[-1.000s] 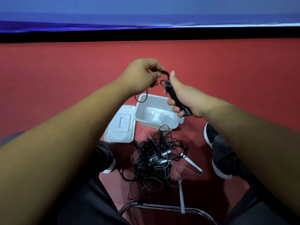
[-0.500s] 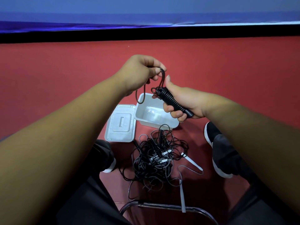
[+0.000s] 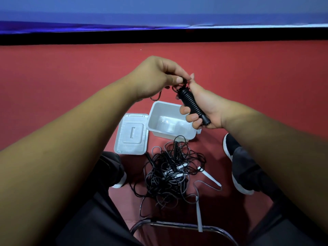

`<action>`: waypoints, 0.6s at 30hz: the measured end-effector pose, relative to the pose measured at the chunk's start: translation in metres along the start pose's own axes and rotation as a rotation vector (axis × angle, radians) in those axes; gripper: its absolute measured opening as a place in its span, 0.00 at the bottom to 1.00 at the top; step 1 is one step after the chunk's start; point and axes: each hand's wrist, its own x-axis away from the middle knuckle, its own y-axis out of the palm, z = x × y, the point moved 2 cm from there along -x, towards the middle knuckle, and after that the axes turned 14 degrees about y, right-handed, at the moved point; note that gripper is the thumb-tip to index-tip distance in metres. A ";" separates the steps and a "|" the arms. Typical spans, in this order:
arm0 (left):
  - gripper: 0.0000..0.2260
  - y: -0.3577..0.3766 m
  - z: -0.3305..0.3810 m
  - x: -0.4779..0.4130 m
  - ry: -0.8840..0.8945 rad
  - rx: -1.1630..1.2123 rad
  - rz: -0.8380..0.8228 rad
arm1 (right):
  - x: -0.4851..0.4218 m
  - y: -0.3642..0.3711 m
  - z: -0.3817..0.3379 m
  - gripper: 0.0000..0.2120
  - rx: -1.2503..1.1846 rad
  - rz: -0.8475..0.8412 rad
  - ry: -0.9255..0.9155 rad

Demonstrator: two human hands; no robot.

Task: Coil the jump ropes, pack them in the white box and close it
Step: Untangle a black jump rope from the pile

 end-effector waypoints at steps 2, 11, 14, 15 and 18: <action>0.10 -0.004 0.001 0.002 -0.032 -0.029 -0.053 | 0.001 0.000 0.000 0.39 -0.015 0.024 -0.010; 0.07 -0.009 -0.005 0.009 -0.259 -0.031 -0.055 | 0.000 -0.002 -0.001 0.24 -0.105 0.115 -0.110; 0.09 -0.005 -0.013 0.012 -0.370 -0.073 -0.030 | -0.001 0.001 -0.001 0.23 -0.096 0.120 -0.143; 0.11 -0.003 -0.017 0.013 -0.405 -0.086 -0.043 | -0.001 0.002 0.000 0.23 -0.089 0.121 -0.153; 0.12 0.001 -0.028 0.017 -0.477 -0.097 -0.121 | -0.003 0.004 0.002 0.24 -0.075 0.121 -0.166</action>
